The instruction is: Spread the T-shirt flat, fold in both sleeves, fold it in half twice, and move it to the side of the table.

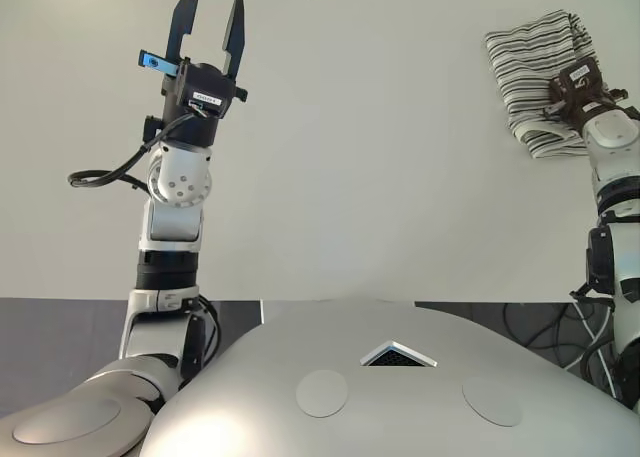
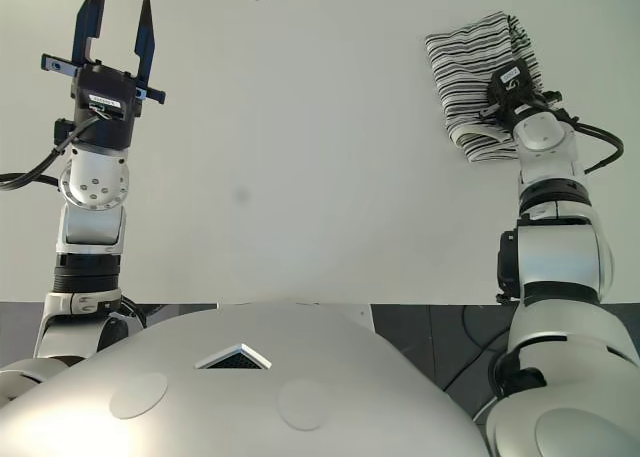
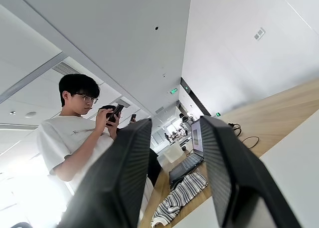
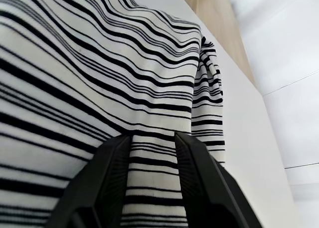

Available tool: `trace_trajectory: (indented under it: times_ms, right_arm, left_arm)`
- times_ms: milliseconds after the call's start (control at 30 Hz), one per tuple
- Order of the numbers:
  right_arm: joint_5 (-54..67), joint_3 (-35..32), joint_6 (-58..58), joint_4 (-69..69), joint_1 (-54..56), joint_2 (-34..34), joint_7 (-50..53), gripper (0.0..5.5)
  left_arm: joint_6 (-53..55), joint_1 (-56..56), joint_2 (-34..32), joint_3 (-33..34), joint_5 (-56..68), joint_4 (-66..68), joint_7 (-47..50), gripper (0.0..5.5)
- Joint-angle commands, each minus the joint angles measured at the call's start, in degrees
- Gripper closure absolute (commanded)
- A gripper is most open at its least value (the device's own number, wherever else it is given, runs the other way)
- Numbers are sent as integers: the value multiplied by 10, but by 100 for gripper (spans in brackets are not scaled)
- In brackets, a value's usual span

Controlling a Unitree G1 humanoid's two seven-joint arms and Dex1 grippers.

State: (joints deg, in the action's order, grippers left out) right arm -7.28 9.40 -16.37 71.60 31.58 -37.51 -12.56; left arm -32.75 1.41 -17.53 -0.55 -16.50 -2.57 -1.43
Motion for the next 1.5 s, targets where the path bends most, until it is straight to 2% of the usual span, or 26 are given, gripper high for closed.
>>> trace_trajectory:
  times_ms: [33, 100, 133, 200, 267, 333, 400, 467, 900, 967, 1033, 1200, 1367, 1500]
  right_arm:
    - [-19, -5, 23, 1, -41, 13, 32, 384]
    - [16, -58, -16, -95, -53, 4, 97, 384]
    - [25, -97, -26, -205, -85, 5, 145, 384]
    - [33, -161, -29, -516, -176, 58, 216, 384]
    - [20, -135, -29, -736, -226, 142, 253, 384]
    - [-9, -60, -57, -802, -237, 220, 271, 384]
    - [-15, -5, -102, -793, -246, 282, 271, 384]
    - [4, 22, -123, -768, -262, 314, 251, 384]
    - [9, 13, -202, -708, -290, 339, 179, 384]
    - [7, 11, -207, -705, -290, 338, 173, 382]
    - [4, 13, -215, -696, -291, 335, 164, 355]
    - [5, 6, -219, -650, -289, 336, 150, 244]
    - [14, -1, -223, -615, -298, 341, 143, 165]
    - [12, 3, -216, -630, -306, 344, 131, 158]
  left_arm:
    - [5, -3, 1, 4, -10, -5, 7, 371]
    - [9, 0, 5, 9, -6, -7, 13, 371]
    - [14, 3, 9, 14, -2, -9, 17, 371]
    - [32, 8, 29, 35, 5, -31, 44, 371]
    - [60, 5, 64, 60, 7, -68, 85, 371]
    - [67, 2, 98, 74, -1, -98, 123, 371]
    - [42, 3, 112, 73, 8, -102, 132, 371]
    - [7, -3, 105, 53, 50, -81, 102, 371]
    - [-105, -16, 127, 0, 53, 40, 84, 371]
    - [-113, -15, 127, -3, 54, 46, 80, 346]
    - [-122, -17, 124, -9, 57, 51, 72, 316]
    - [-147, -22, 125, -12, 39, 89, 76, 215]
    - [-188, -29, 124, -10, 12, 144, 93, 143]
    - [-210, -34, 127, -14, -17, 169, 107, 139]
